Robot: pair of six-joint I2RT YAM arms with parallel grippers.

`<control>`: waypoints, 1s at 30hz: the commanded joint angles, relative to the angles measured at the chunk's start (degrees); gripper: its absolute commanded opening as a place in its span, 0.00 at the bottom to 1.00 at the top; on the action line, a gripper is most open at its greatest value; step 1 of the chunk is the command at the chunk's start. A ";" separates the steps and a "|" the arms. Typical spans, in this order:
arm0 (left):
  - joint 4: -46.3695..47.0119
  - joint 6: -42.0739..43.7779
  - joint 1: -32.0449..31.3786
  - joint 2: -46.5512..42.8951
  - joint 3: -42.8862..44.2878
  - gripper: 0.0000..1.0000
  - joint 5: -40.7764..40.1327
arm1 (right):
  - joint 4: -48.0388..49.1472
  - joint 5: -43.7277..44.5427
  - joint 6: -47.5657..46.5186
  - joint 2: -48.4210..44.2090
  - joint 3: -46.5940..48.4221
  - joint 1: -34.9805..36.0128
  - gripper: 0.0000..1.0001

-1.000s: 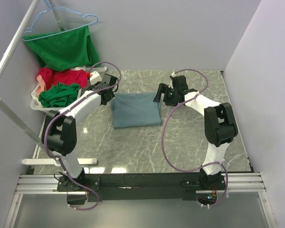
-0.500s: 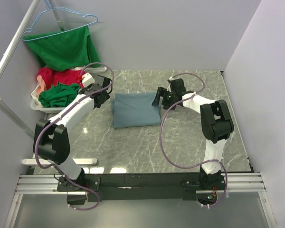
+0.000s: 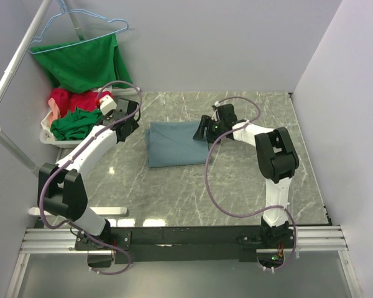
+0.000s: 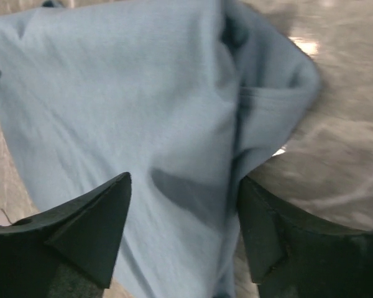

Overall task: Fold and stack the t-shirts
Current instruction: Neatly place the folded tshirt to the corner

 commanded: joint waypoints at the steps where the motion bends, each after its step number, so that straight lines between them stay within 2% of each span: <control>1: 0.35 0.23 0.57 -3.21 -1.10 0.66 0.67 | -2.37 -1.26 0.49 3.09 0.83 2.24 0.70; 3: 0.35 0.23 0.92 -3.47 -1.28 0.66 0.67 | -2.89 -1.26 0.49 3.44 1.09 2.24 0.61; 4: 0.44 0.41 1.01 -3.82 -1.54 0.66 0.76 | -3.94 -0.65 0.66 3.70 1.70 2.33 0.49; 6: 0.44 0.50 1.19 -4.18 -1.80 0.66 1.02 | -5.18 -0.12 0.58 4.06 2.50 2.33 0.34; 7: 0.62 0.58 1.36 -4.53 -1.98 0.66 1.03 | -6.75 1.36 0.40 4.06 3.37 2.42 0.11; 8: 0.62 0.58 1.37 -4.53 -2.07 0.66 1.20 | -7.89 2.16 0.23 4.15 3.99 2.33 0.01; 17: 1.06 0.94 1.63 -5.06 -2.16 0.66 2.17 | -21.61 18.68 -3.55 2.39 11.99 0.66 0.00; 26: 1.41 1.64 1.72 -4.88 -2.16 0.66 3.13 | -27.50 28.00 -5.92 1.77 14.97 -8.30 0.00; 30: 1.50 1.90 1.72 -4.18 -1.63 0.66 3.40 | -30.05 32.57 -8.12 3.26 19.79 -12.52 0.00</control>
